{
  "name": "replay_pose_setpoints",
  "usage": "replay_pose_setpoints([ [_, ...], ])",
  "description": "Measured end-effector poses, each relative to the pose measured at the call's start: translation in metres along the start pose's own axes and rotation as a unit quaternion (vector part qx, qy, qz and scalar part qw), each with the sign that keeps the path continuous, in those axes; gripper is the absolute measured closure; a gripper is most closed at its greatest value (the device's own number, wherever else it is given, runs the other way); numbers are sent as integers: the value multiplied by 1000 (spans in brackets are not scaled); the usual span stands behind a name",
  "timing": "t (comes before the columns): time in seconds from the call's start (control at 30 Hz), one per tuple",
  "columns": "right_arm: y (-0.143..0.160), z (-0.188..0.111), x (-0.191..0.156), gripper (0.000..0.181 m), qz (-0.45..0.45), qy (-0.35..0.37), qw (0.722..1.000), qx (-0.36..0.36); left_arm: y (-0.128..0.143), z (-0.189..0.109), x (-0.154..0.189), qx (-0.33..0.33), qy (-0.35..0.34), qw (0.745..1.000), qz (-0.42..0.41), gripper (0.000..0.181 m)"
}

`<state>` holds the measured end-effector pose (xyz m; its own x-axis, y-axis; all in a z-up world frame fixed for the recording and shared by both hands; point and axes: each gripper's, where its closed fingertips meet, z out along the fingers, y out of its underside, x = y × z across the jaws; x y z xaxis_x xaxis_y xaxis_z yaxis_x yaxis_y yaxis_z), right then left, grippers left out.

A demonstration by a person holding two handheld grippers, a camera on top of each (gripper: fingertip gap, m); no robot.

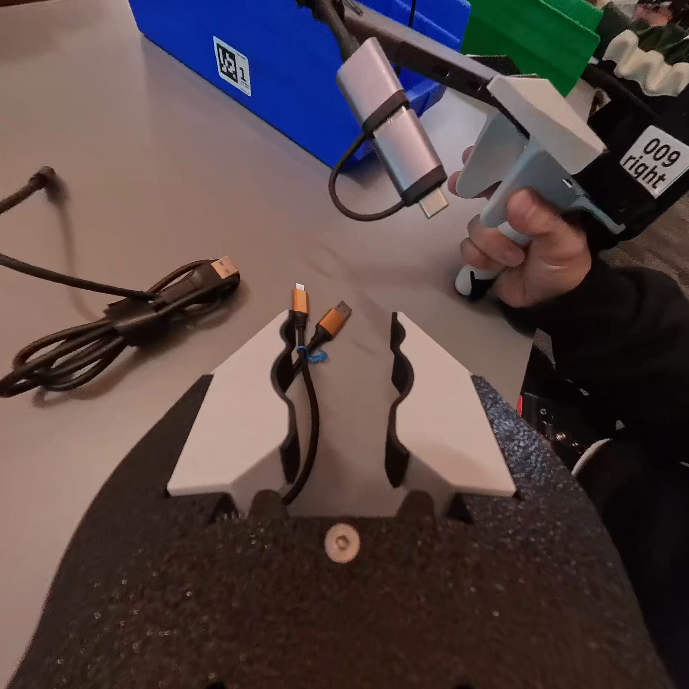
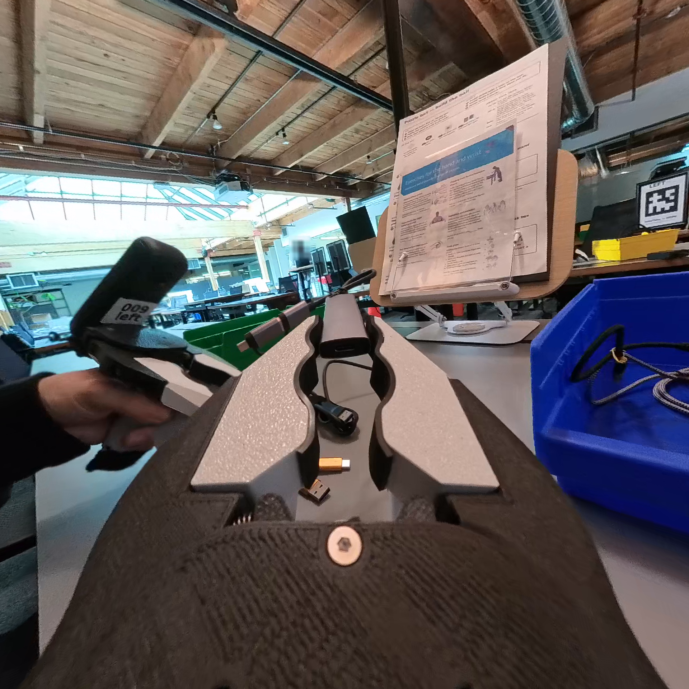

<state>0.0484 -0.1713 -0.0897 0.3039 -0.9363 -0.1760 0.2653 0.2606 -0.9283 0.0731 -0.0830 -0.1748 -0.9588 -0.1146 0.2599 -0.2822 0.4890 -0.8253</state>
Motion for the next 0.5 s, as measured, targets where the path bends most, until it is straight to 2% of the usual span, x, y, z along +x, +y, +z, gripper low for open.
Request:
replay_pose_setpoints([
  [0.03, 0, 0, -1, 158, 0, -3, 1000, 0, 0, 2, 1, 7, 4, 1000, -1, 134],
  [0.1, 0, 0, -1, 158, -2, -4, 1000, 0, -2, 4, 3, 25, 2, 1000, -5, 134],
  [0.23, -1, -1, -1, 158, 4, -9, 1000, 1, 7, -5, -13, 17, -60, 998, 6, 140],
  [0.3, 0, -1, -2, 158, 5, -13, 1000, -1, 6, -10, -15, 20, -66, 998, 3, 141],
  [0.37, 1, 0, -4, 158, 3, -19, 1000, -4, -9, -16, -5, 59, -37, 997, -13, 141],
  [0.43, 1, 0, -6, 158, 1, -24, 1000, -3, -34, -25, 3, 126, 2, 991, -50, 137],
  [0.5, 0, 1, -13, 158, 3, -46, 999, -1, -62, -36, 16, 209, 108, 963, -134, 133],
])
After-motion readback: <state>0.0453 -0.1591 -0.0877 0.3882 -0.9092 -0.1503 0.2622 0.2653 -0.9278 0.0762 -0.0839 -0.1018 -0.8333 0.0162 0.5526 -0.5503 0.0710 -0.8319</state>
